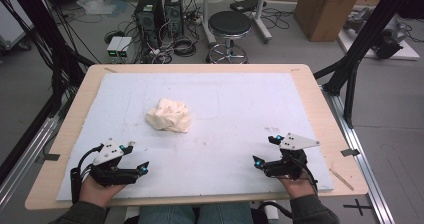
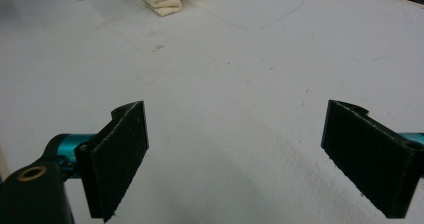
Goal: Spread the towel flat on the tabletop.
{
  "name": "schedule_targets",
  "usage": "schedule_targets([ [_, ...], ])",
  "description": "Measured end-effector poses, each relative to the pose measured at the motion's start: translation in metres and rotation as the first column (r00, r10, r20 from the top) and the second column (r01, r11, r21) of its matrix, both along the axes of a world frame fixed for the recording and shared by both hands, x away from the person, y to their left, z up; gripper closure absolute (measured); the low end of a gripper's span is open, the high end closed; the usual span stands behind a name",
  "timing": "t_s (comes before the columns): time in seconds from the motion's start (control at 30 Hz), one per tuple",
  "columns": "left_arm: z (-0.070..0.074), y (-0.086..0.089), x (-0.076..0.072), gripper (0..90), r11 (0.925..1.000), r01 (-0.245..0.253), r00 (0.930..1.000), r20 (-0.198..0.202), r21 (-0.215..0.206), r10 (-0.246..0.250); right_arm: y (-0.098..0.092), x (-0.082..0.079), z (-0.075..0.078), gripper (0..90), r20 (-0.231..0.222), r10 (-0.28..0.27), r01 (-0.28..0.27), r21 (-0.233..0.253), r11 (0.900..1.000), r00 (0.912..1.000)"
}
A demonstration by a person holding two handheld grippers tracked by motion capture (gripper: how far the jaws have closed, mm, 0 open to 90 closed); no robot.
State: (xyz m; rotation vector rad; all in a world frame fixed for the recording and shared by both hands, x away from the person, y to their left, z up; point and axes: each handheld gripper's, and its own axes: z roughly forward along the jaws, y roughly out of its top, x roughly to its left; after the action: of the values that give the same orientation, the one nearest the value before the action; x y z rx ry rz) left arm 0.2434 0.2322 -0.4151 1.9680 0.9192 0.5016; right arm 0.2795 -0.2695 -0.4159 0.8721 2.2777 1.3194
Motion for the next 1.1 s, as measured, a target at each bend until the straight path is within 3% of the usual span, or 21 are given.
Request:
schedule_targets([
  [0.57,0.003,-0.001,0.005,22.3,0.9999,-0.003,1.0000,0.003,-0.016,0.003,0.002,0.001,0.000,10.8,-0.002,0.011,-0.011,0.002,1.000,0.9999],
  [0.8,0.013,-0.005,0.017,22.6,0.9997,0.000,0.9998,0.018,-0.026,0.001,-0.001,-0.001,0.002,10.8,-0.001,0.008,-0.008,0.015,1.000,1.0000],
  [1.1,0.023,-0.014,0.037,23.0,0.9994,0.010,1.0000,0.002,-0.033,-0.010,-0.005,0.003,0.003,10.8,-0.002,0.003,-0.003,0.032,0.999,1.0000],
])
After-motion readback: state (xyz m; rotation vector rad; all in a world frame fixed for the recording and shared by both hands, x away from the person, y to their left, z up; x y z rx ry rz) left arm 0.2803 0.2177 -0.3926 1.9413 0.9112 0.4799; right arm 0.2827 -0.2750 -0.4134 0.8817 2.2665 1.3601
